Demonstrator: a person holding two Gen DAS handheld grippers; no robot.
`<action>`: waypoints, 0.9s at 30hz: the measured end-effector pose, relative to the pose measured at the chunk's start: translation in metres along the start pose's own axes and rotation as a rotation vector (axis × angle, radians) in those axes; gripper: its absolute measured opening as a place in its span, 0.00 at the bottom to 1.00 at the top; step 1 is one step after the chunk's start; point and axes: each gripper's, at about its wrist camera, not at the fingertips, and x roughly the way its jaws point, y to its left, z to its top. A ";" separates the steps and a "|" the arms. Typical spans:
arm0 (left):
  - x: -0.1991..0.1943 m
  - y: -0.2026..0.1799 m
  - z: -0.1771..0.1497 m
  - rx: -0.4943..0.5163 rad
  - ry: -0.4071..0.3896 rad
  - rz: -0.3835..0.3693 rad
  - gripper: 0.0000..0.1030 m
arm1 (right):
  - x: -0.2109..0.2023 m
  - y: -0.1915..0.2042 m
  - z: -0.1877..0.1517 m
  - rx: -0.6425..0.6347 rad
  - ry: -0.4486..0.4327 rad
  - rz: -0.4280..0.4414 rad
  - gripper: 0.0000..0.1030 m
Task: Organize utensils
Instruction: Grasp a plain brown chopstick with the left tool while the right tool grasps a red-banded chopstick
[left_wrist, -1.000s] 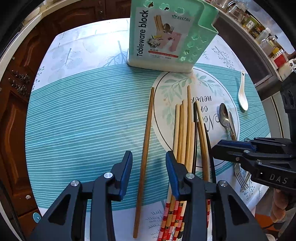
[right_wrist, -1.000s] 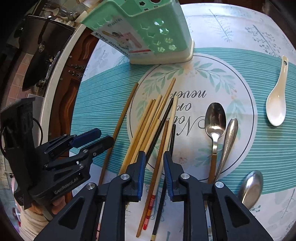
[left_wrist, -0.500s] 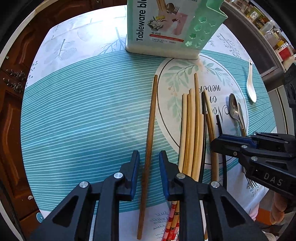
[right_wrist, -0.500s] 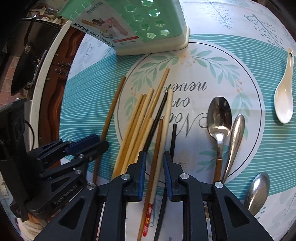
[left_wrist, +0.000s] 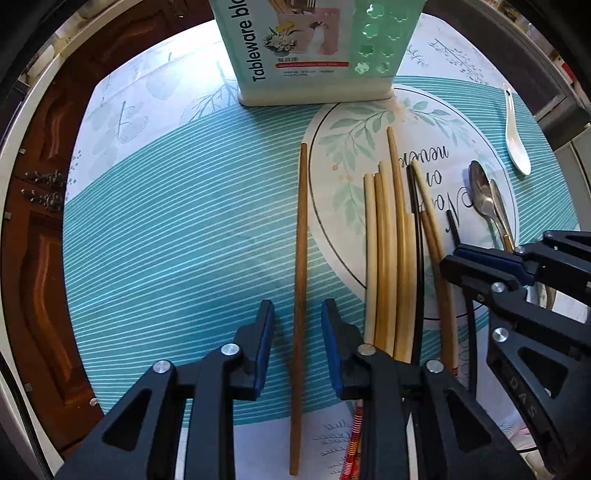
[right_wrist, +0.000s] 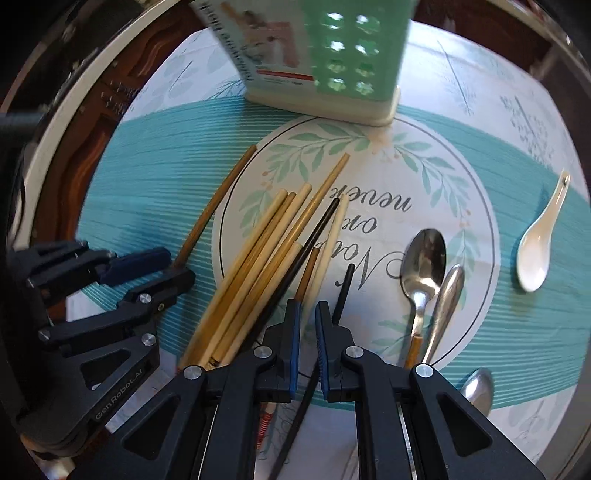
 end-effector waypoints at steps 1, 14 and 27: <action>0.000 0.000 0.001 -0.007 0.004 -0.007 0.25 | 0.002 0.002 0.000 -0.007 0.017 -0.014 0.08; 0.004 0.028 -0.007 -0.060 0.035 -0.023 0.42 | 0.005 0.028 0.000 -0.039 0.023 -0.048 0.08; -0.012 0.027 -0.015 -0.027 -0.059 -0.068 0.03 | -0.013 -0.033 -0.027 0.126 -0.050 0.254 0.04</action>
